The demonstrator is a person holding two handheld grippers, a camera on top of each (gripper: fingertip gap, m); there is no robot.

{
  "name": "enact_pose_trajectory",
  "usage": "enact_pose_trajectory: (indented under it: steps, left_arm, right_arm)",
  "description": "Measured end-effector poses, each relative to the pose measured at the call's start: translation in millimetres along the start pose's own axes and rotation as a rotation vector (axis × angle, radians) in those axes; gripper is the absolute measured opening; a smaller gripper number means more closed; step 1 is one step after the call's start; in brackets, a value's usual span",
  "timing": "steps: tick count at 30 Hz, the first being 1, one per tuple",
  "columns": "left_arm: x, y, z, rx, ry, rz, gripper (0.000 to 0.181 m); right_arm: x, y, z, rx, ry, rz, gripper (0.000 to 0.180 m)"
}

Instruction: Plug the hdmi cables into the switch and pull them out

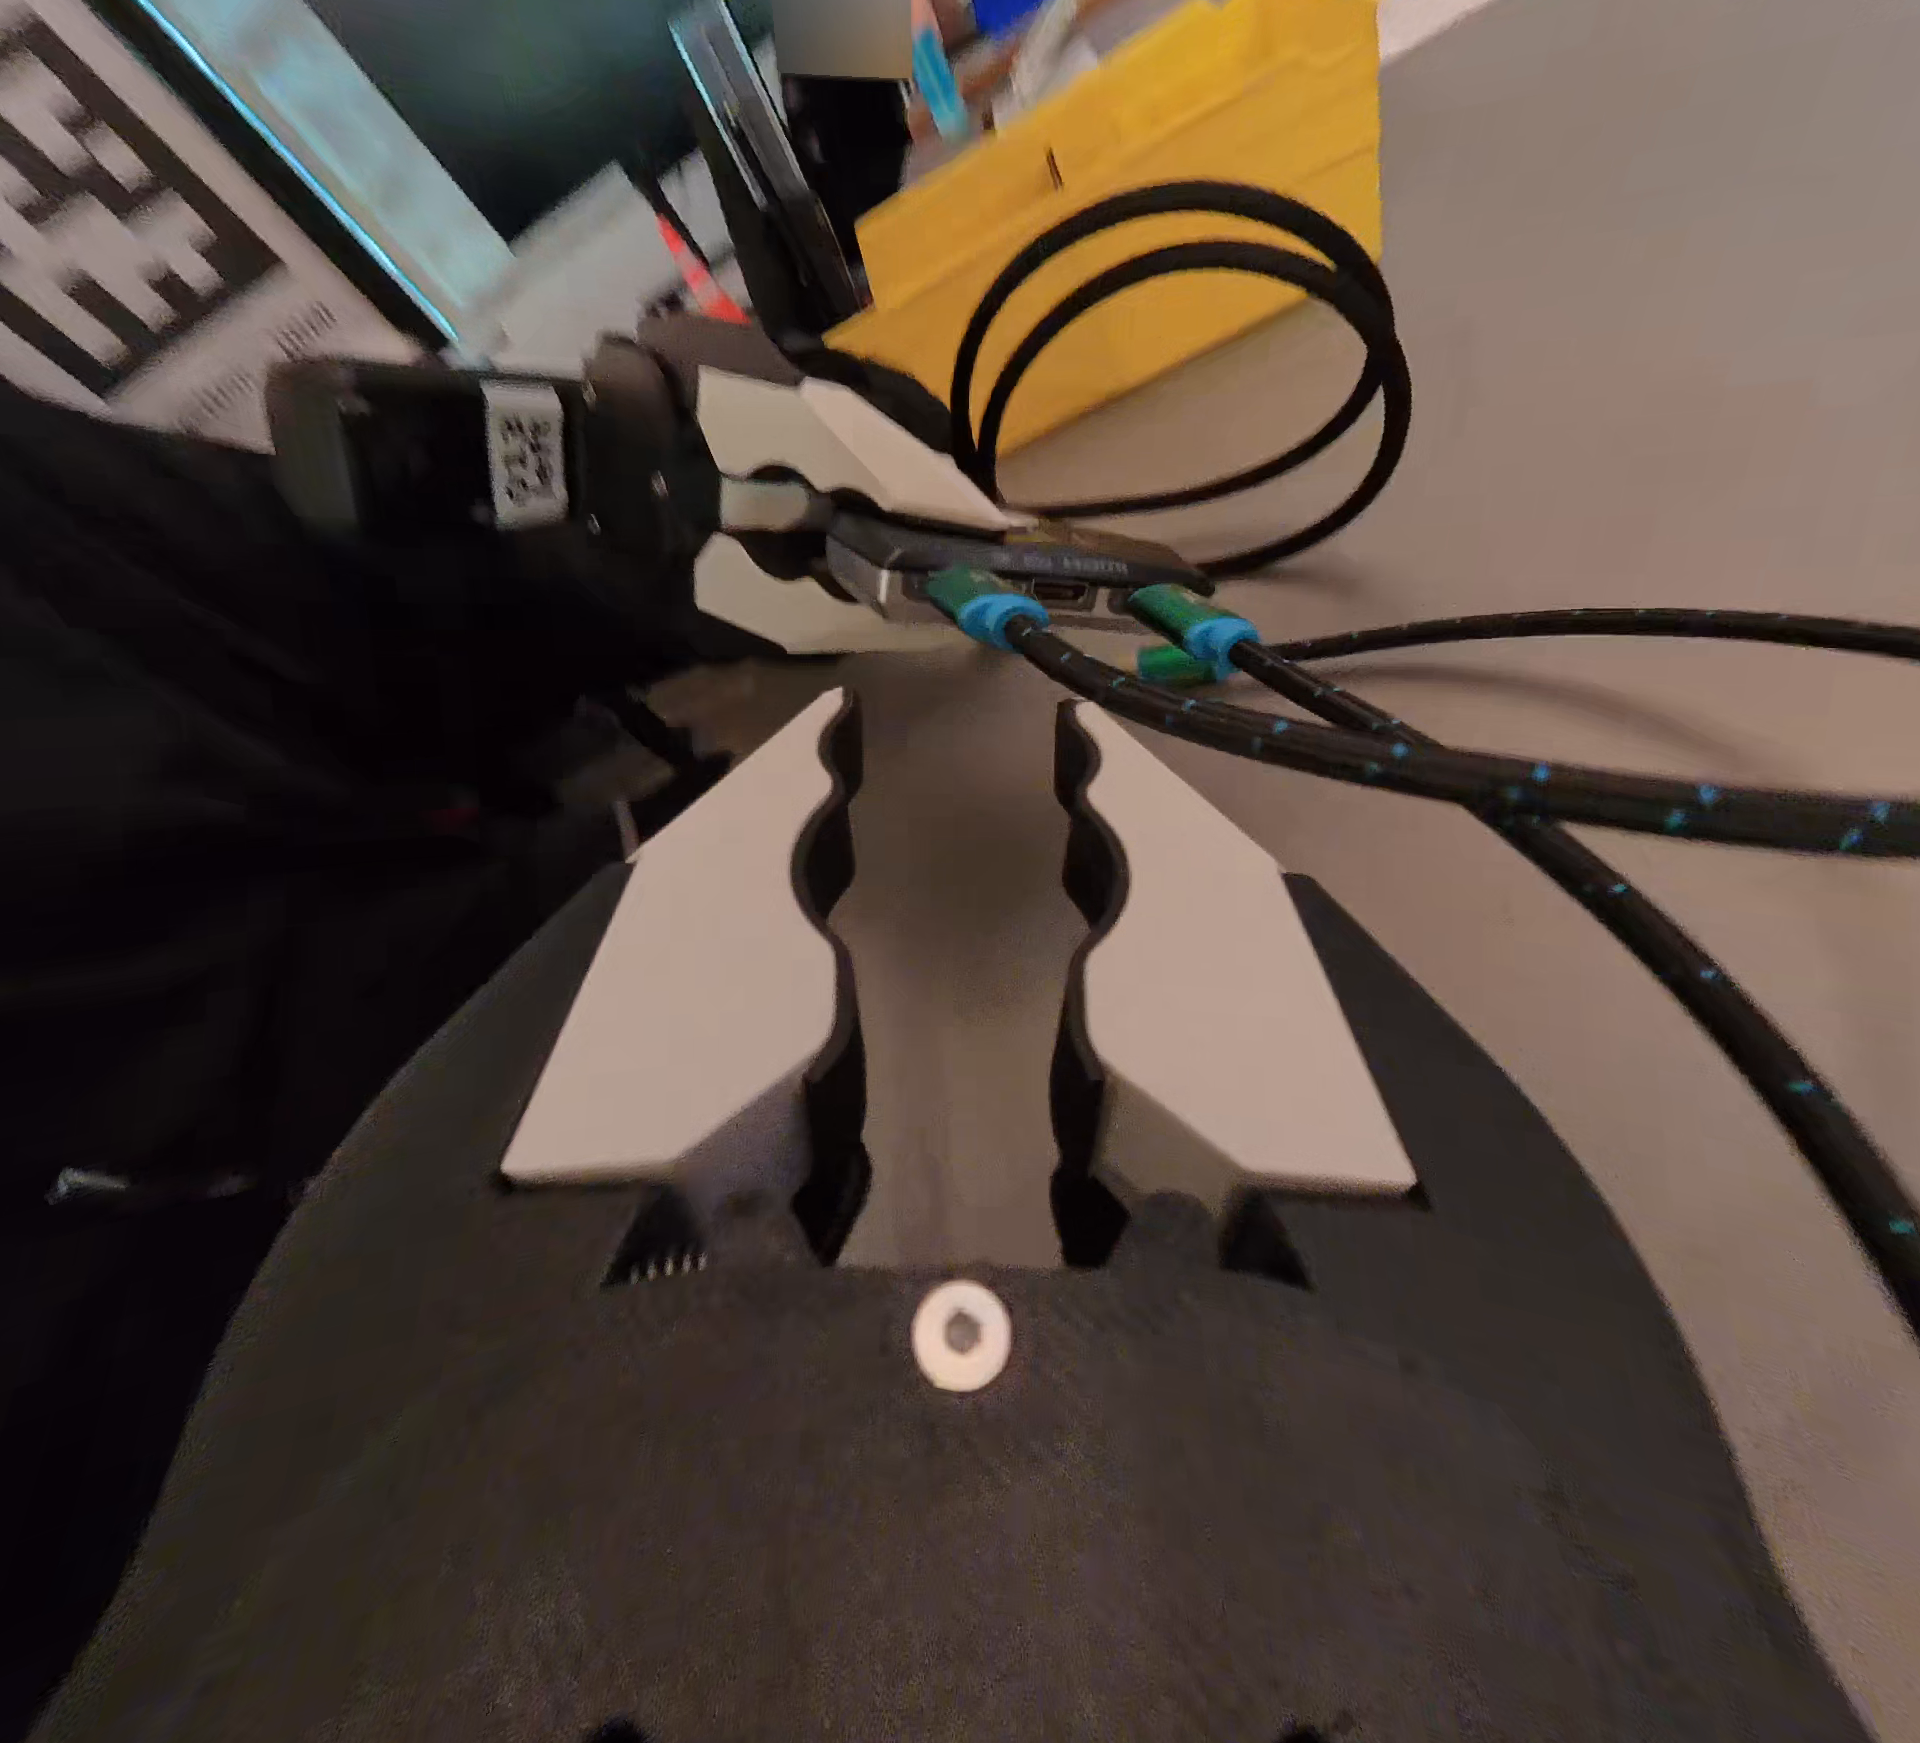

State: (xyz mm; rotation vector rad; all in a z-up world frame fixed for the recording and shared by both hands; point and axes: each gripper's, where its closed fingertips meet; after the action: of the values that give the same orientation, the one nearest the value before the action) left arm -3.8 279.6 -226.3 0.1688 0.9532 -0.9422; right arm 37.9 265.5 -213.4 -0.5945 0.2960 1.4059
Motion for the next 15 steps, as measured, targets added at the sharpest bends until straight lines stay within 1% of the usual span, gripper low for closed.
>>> enact_pose_trajectory:
  steps: [1,2,3,5,8,10,11,12,15]
  left_arm:
    - [-1,-1,-1,0.002,-0.006,0.0,0.019]
    - [0,-2,0,0.011,-0.006,-0.004,0.018]
    - [1,-3,1,0.014,-0.004,-0.009,0.018]
    - [4,-2,5,0.033,-0.015,-0.024,0.018]
    - [6,-2,12,0.062,-0.02,-0.034,0.018]
    - [7,-1,11,0.063,-0.003,-0.038,0.018]
    - [8,-1,10,0.066,0.004,-0.041,0.018]
    - [9,-2,9,0.07,0.008,-0.048,0.018]
    - [13,-3,8,0.069,0.028,-0.065,0.019]
  right_arm:
    - [2,3,0,0.024,0.036,0.01,0.036]
    - [5,7,-5,0.011,0.058,0.002,0.044]
    - [4,12,-7,0.009,0.055,0.014,0.048]
    - [-6,18,1,0.073,0.084,0.096,0.053]
    - [-9,23,11,0.14,0.056,0.139,0.043]
    - [-9,25,11,0.16,0.068,0.18,0.032]
    - [-10,25,11,0.169,0.063,0.198,0.03]
    - [-10,26,10,0.173,0.066,0.214,0.024]
    - [-9,29,4,0.155,0.069,0.22,0.018]
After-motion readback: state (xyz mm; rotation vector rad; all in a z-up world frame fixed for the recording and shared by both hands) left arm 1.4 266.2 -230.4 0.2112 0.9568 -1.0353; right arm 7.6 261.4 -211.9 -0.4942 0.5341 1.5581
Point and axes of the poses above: each gripper's, where its closed fingertips meet, y out along the fingers, z out of its top, x = y × z across the jaws, and after that the axes turned 3 degrees about y, right-handed
